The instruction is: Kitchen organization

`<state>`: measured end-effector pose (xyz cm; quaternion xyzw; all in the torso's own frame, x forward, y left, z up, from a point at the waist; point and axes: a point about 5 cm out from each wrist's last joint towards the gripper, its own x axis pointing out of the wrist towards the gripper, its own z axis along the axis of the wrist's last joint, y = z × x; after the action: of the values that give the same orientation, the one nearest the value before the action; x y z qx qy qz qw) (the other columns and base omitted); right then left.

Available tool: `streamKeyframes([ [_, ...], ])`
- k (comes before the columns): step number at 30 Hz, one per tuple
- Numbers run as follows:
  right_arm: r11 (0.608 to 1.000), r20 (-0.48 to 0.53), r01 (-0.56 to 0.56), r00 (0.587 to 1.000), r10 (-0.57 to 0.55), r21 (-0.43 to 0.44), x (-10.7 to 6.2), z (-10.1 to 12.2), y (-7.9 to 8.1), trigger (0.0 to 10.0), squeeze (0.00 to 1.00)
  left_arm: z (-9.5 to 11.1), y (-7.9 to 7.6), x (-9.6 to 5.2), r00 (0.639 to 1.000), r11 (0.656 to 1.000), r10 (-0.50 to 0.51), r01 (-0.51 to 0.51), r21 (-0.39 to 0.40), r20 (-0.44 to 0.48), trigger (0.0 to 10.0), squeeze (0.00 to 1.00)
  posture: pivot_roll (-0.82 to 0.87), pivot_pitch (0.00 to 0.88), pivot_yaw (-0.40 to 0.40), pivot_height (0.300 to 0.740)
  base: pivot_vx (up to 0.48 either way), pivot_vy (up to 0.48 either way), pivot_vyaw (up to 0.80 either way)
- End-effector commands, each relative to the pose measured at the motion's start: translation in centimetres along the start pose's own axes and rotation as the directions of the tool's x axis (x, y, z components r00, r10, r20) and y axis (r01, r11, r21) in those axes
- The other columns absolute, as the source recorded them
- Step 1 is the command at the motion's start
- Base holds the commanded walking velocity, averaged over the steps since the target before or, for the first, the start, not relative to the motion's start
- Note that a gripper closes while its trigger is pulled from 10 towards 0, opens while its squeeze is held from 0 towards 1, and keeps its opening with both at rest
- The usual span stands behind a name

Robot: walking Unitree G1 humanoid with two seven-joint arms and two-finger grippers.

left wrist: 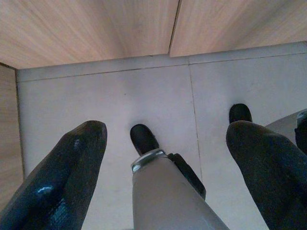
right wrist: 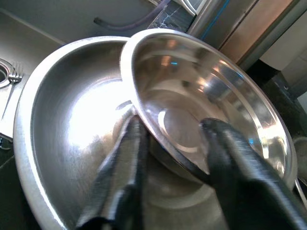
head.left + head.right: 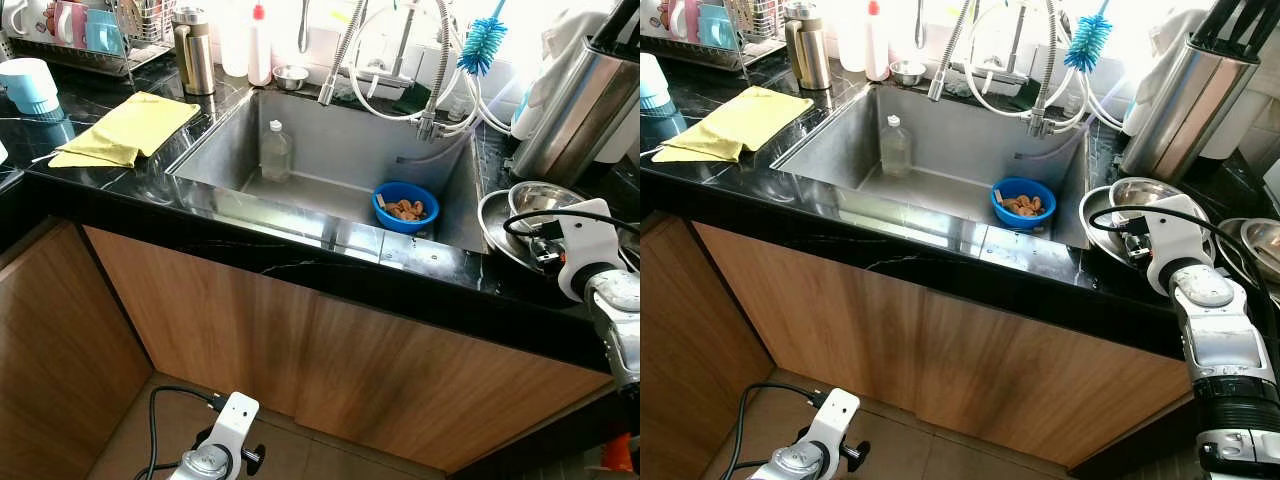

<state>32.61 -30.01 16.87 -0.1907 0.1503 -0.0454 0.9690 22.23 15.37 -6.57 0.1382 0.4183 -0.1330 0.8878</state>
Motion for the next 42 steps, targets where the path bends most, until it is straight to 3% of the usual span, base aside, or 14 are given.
streamKeyframes([
  [1, 1.0, 0.0, 0.006, 1.0, -0.006, -0.005, 0.2, 0.3, -0.1, 0.0, 0.0, -0.3, -0.4, 0.0, 1.0, 1.0, -0.005, 0.005, -0.003, -0.016, 10.0, 0.0, 0.15, 0.057, -0.127, 0.74, 0.0, 0.0, 0.0],
  [17, 1.0, 0.025, -0.001, 1.0, 0.001, -0.004, 0.4, 0.6, 0.5, 0.0, 0.0, -0.4, -0.3, 0.0, 1.0, 1.0, 0.0, 0.0, -0.005, -0.013, 10.0, 0.0, 0.15, 0.06, -0.131, 0.74, 0.0, 0.0, 0.0],
  [25, 0.999, 0.105, 0.046, 0.993, -0.046, -0.002, 0.2, 2.7, -0.1, 0.0, 0.0, -0.3, -0.4, 0.0, 1.0, 1.0, 0.002, -0.002, -0.008, -0.012, 10.0, 0.0, 0.15, 0.06, -0.135, 0.74, 0.0, 0.0, 0.0],
  [28, 0.998, 0.155, 0.062, 0.986, -0.059, -0.009, 0.1, 4.1, -0.1, 10.0, 0.0, -0.3, -0.4, 0.0, 1.0, 1.0, 0.002, -0.002, -0.012, -0.011, 10.0, 0.0, 0.15, 0.061, -0.137, 0.74, 0.0, 0.0, 0.0],
  [36, 0.999, 0.28, 0.039, 0.96, -0.031, -0.026, -0.3, 7.8, 0.3, 10.0, 0.0, -0.2, -0.5, 0.0, 1.0, 1.0, 0.003, -0.003, -0.02, -0.007, 10.0, 0.0, 0.15, 0.058, -0.14, 0.74, 0.0, 0.0, 0.0],
  [42, 0.988, 0.405, -0.137, 0.901, 0.154, -0.069, -0.6, 9.6, 2.7, 10.0, 0.0, -0.1, -0.5, 0.1, 1.0, 1.0, 0.005, -0.005, -0.024, -0.002, 10.0, 0.0, 0.15, 0.058, -0.143, 0.74, 0.0, 0.0, 0.0],
])
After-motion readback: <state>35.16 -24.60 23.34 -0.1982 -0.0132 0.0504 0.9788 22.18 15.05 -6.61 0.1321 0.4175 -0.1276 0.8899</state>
